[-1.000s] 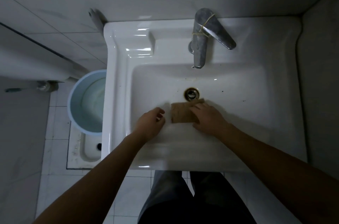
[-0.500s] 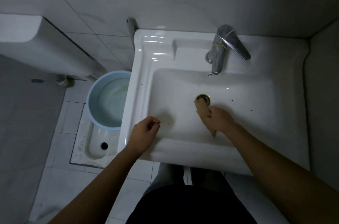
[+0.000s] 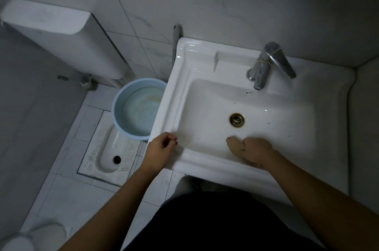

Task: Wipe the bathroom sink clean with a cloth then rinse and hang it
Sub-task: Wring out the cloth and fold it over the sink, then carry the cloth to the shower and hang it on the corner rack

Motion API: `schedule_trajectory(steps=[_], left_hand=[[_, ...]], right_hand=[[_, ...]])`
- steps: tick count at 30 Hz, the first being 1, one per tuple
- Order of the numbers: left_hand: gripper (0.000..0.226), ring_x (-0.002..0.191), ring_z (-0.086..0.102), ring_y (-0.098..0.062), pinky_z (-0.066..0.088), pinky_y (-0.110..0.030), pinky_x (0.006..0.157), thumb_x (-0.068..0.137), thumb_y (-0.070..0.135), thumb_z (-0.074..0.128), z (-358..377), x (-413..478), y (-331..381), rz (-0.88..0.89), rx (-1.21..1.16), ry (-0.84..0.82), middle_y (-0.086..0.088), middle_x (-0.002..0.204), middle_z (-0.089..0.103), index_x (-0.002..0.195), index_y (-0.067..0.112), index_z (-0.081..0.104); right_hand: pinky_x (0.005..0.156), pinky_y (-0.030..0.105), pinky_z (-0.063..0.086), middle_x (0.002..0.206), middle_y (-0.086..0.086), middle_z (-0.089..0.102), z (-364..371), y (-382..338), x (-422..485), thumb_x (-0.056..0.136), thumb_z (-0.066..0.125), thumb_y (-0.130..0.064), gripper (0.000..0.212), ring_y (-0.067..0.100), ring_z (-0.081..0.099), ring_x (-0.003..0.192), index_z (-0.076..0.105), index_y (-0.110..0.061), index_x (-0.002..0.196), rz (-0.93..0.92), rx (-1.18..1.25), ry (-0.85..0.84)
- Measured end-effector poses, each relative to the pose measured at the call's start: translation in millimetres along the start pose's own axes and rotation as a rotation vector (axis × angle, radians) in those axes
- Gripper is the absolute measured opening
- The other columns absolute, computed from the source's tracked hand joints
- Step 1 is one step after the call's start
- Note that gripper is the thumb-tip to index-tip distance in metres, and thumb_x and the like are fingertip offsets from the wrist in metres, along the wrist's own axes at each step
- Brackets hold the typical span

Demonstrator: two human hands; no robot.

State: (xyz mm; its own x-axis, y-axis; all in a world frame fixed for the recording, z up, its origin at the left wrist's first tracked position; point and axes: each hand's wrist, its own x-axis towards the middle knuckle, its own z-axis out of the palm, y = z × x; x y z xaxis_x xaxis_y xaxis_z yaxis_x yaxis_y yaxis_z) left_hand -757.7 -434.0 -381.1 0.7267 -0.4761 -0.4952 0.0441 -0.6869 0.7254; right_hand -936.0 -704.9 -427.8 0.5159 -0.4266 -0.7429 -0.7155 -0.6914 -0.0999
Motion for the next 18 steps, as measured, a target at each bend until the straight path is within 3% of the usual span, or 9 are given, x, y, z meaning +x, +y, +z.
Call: schedule_trajectory(steps=[2, 5, 8, 14, 18], left_hand=[[0.016, 0.087, 0.071, -0.015, 0.057, -0.039, 0.086, 0.097, 0.015, 0.057, -2.7, -16.1, -3.3, -0.036, -0.056, 0.080, 0.004, 0.093, 0.075, 0.092, 0.023, 0.070], [0.016, 0.084, 0.072, -0.015, 0.057, -0.034, 0.079, 0.098, 0.013, 0.055, -7.3, -50.7, -15.1, -0.128, -0.155, 0.242, 0.002, 0.093, 0.075, 0.096, 0.019, 0.070], [0.015, 0.085, 0.072, -0.016, 0.056, -0.031, 0.074, 0.100, 0.019, 0.055, -1.0, -104.6, -44.5, -0.278, -0.247, 0.380, 0.001, 0.094, 0.076, 0.101, 0.017, 0.069], [0.014, 0.083, 0.073, -0.027, 0.056, -0.038, 0.071, 0.101, 0.019, 0.057, 62.5, -256.5, -128.1, -0.709, -0.488, 0.653, -0.008, 0.092, 0.076, 0.095, 0.012, 0.068], [0.015, 0.075, 0.070, -0.031, 0.051, -0.036, 0.066, 0.100, 0.014, 0.058, 119.7, -358.3, -170.2, -0.984, -0.742, 0.837, -0.019, 0.092, 0.075, 0.094, 0.004, 0.068]], right_hand=[[0.072, 0.033, 0.051, 0.089, 0.008, 0.072, -7.7, -1.0, 1.4, 0.093, 0.026, -0.062, 0.065, 0.022, 0.064, 0.076, 0.069, -0.014, 0.093, -0.042, 0.004, -0.064], [0.073, 0.034, 0.050, 0.097, 0.008, 0.071, -20.4, -8.4, -1.8, 0.095, 0.037, -0.046, 0.040, 0.021, 0.062, 0.080, 0.065, -0.016, 0.099, -0.161, 0.002, -0.105], [0.069, 0.033, 0.050, 0.083, 0.002, 0.069, -20.2, -27.7, -13.4, 0.095, 0.046, -0.043, 0.026, 0.017, 0.062, 0.073, 0.059, -0.022, 0.086, -0.269, 0.166, -0.022], [0.061, 0.029, 0.043, 0.077, -0.008, 0.065, -6.2, -112.7, -56.6, 0.090, 0.059, -0.035, 0.013, 0.014, 0.062, 0.074, 0.055, -0.028, 0.080, -0.557, 0.350, 0.069], [0.062, 0.023, 0.044, 0.080, -0.014, 0.066, 16.0, -178.3, -102.5, 0.089, 0.064, -0.032, 0.005, 0.005, 0.061, 0.074, 0.060, -0.030, 0.091, -0.834, 0.224, -0.059]])
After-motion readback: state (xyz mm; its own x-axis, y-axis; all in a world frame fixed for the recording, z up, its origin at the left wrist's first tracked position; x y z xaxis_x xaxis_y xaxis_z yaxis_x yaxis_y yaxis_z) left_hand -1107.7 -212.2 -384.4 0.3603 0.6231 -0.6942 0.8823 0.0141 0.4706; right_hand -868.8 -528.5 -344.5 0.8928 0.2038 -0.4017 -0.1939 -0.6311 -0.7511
